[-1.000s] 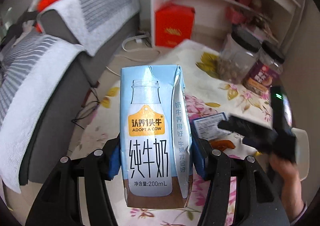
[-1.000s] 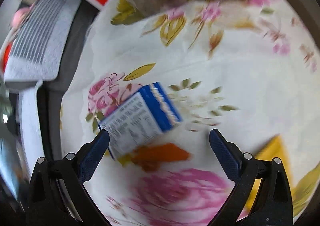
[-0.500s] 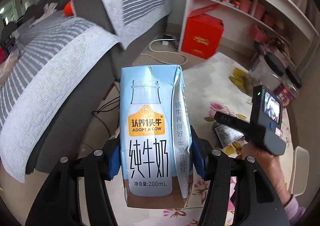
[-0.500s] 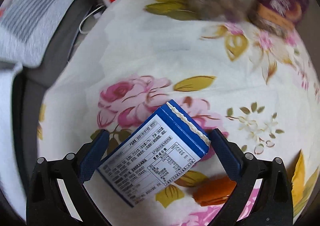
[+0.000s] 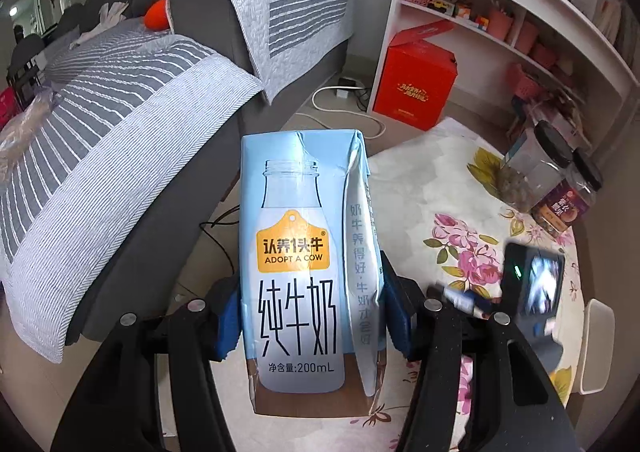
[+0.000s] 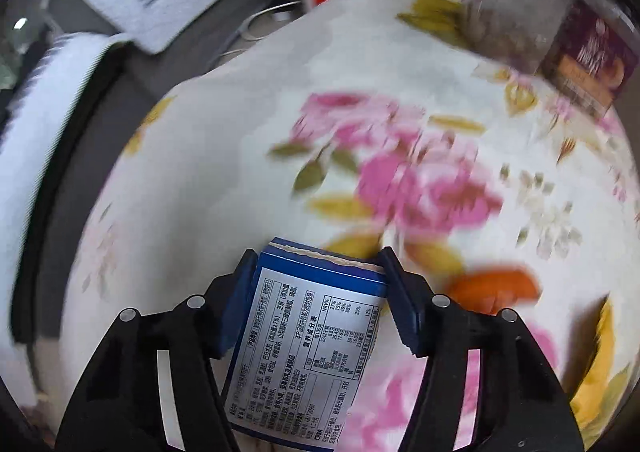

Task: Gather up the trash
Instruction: 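Carry the milk carton and blue box toward the wastebasket with both tools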

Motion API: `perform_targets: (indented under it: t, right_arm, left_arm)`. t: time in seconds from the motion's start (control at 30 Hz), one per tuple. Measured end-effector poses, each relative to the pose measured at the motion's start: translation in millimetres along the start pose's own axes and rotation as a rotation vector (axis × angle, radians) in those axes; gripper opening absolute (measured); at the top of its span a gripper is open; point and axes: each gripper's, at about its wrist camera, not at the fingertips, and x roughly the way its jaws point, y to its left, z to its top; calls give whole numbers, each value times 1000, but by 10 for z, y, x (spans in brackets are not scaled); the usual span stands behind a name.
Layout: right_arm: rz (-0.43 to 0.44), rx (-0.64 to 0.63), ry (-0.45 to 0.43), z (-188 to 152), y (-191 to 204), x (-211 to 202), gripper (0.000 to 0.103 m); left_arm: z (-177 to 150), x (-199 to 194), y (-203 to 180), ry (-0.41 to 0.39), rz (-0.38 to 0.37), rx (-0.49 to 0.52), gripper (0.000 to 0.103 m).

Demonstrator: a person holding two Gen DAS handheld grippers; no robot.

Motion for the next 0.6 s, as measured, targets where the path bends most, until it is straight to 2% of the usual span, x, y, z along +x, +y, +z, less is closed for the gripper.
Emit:
perform_targets:
  t: [0.1,0.33,0.5,0.6]
  right_arm:
    - [48,-3,-5,-204,-144,-184,58]
    - [49,-25,-96,-485,-358,-763,58]
    - [40,-53,-202,-621,-588,-1314,58]
    - [26,-64,-271,-683,-744,-1629,58]
  left_arm:
    - [-61,-22,20,-1,4,12,57]
    - [-373,-23,-103,9,17,51,57]
    - [-611,-162,-355,-47,26,93,57]
    - [-708,-368,-567,-127,24,112,57]
